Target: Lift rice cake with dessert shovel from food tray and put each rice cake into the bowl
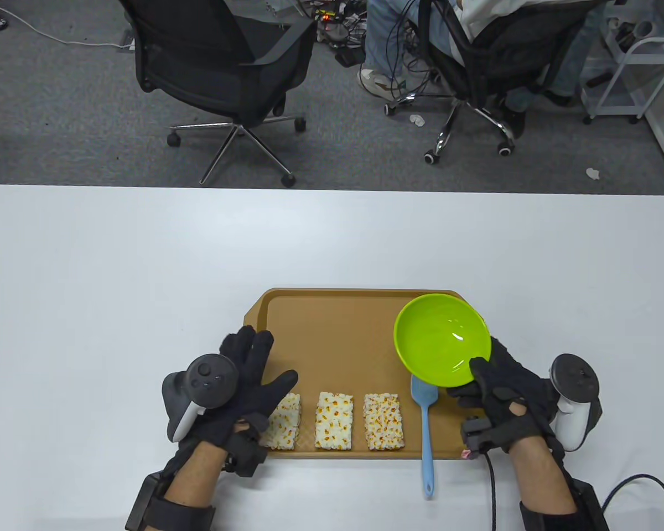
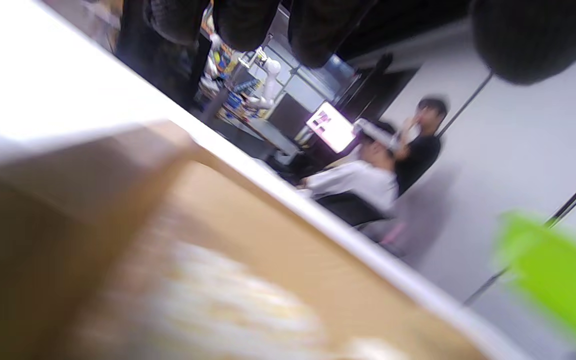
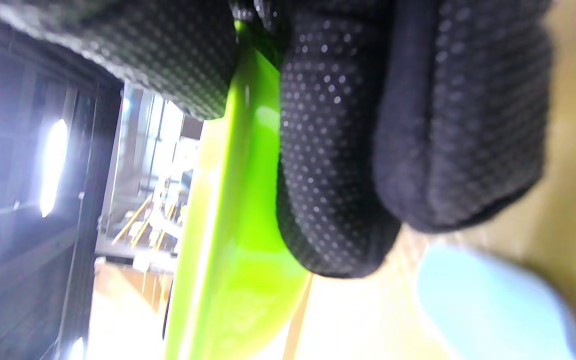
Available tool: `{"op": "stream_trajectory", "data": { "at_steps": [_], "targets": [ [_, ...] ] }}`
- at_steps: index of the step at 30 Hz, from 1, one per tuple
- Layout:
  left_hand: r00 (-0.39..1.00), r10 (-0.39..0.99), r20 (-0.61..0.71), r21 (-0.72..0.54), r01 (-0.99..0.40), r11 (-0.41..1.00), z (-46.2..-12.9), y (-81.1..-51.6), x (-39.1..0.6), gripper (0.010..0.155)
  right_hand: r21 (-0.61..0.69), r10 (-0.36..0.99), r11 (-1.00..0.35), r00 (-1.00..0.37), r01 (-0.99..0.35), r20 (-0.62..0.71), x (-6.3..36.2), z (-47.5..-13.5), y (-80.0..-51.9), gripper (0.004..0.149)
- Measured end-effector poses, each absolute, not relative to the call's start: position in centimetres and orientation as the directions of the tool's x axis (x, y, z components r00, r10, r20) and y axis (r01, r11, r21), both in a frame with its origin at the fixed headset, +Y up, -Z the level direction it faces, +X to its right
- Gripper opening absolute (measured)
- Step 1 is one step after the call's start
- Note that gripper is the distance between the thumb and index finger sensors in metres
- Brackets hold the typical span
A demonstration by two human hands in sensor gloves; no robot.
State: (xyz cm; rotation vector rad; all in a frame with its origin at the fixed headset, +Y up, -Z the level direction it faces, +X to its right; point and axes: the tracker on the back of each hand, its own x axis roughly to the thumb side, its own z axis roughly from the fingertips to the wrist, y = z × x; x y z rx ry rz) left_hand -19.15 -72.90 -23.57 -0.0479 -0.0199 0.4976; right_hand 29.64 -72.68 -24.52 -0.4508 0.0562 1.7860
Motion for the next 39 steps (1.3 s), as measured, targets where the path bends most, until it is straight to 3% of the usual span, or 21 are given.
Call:
{"op": "stream_trajectory", "data": {
  "at_steps": [3,11,23,39],
  "targets": [
    [0.949,0.305,-0.077,-0.033,-0.308,0.951,-24.3,-73.5,-20.7,0.091,-0.318,0.923,-0.274,-0.155,-0.908,-0.352,32.1,-24.6,-73.0,0.068],
    [0.901,0.344,-0.263,-0.134,-0.387,0.912,-25.8,-76.4,-23.7,0.092,-0.444,0.861,-0.372,-0.125,-0.815,-0.492,36.7,-24.8,-74.5,0.067],
    [0.883,0.392,-0.257,-0.102,-0.428,0.898,-25.7,-76.3,-23.9,0.093,-0.487,0.792,-0.436,-0.067,-0.757,-0.606,39.6,-24.9,-76.5,0.066],
    [0.876,0.414,-0.249,-0.086,-0.446,0.891,-25.7,-76.2,-24.2,0.092,-0.461,0.679,-0.642,-0.175,-0.613,-0.713,40.0,-24.6,-76.3,0.065]
  ]
}}
